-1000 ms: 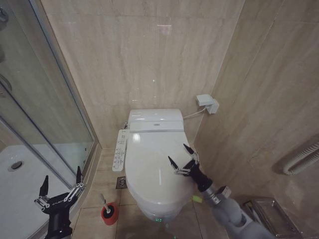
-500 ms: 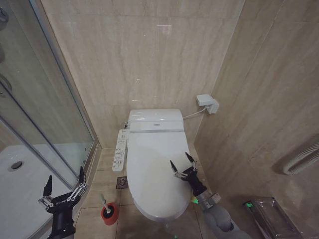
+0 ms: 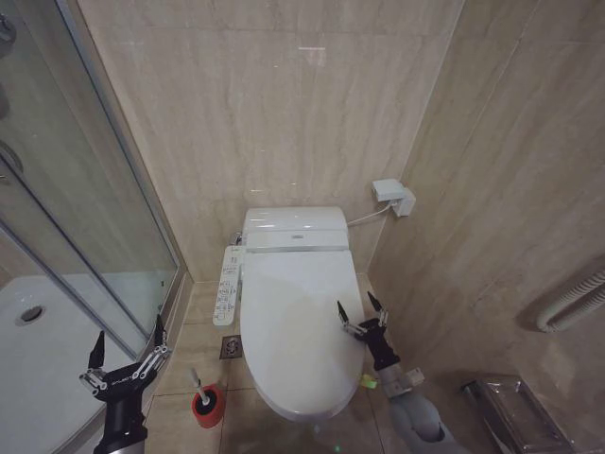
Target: Open the toilet lid, clean the toilet bowl with a toilet brush, close the toilet lid, and flush.
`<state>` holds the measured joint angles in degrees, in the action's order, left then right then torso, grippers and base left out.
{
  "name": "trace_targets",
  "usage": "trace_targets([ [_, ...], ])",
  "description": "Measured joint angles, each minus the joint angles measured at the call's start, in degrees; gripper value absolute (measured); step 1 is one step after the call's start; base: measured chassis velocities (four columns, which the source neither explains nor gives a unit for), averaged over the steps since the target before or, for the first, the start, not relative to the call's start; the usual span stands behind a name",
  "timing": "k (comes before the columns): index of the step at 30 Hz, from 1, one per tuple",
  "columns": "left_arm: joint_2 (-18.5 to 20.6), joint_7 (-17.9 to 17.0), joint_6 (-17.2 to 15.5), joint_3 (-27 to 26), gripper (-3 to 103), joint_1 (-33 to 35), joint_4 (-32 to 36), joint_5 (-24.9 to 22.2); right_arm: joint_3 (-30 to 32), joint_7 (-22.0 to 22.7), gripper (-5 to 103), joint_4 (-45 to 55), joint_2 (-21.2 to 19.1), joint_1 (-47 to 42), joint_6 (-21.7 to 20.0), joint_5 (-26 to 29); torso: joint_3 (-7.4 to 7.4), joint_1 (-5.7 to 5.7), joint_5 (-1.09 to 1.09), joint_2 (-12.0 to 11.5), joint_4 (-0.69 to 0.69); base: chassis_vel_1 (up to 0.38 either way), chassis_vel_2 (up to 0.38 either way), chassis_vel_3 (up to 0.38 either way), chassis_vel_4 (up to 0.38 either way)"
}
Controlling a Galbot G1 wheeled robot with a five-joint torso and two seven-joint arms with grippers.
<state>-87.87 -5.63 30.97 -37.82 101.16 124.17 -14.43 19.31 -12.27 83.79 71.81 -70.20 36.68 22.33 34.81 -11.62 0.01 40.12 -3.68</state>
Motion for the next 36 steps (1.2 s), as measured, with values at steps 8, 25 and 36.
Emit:
trace_targets([
  [8,0.94,-0.15,0.17,-0.19,100,0.01,-0.15,-0.57,-1.07,0.19,100,-5.31,1.13,0.96,1.19,-2.99,0.00,0.00,0.01,0.00,0.00,0.000,0.000,0.000,0.000],
  [25,9.86,-0.26,-3.98,-2.40,100,-5.41,-3.74,-5.48,6.67,1.65,100,12.91,-0.76,-5.39,0.20,5.39,0.00,0.00,0.00,0.00,0.00,0.000,0.000,0.000,0.000],
  [36,17.04,1.99,-10.27,-3.53,100,-11.47,-3.02,-11.27,9.27,3.30,100,24.50,1.49,-7.31,-3.39,4.82,0.00,0.00,0.01,0.00,0.02,0.000,0.000,0.000,0.000],
])
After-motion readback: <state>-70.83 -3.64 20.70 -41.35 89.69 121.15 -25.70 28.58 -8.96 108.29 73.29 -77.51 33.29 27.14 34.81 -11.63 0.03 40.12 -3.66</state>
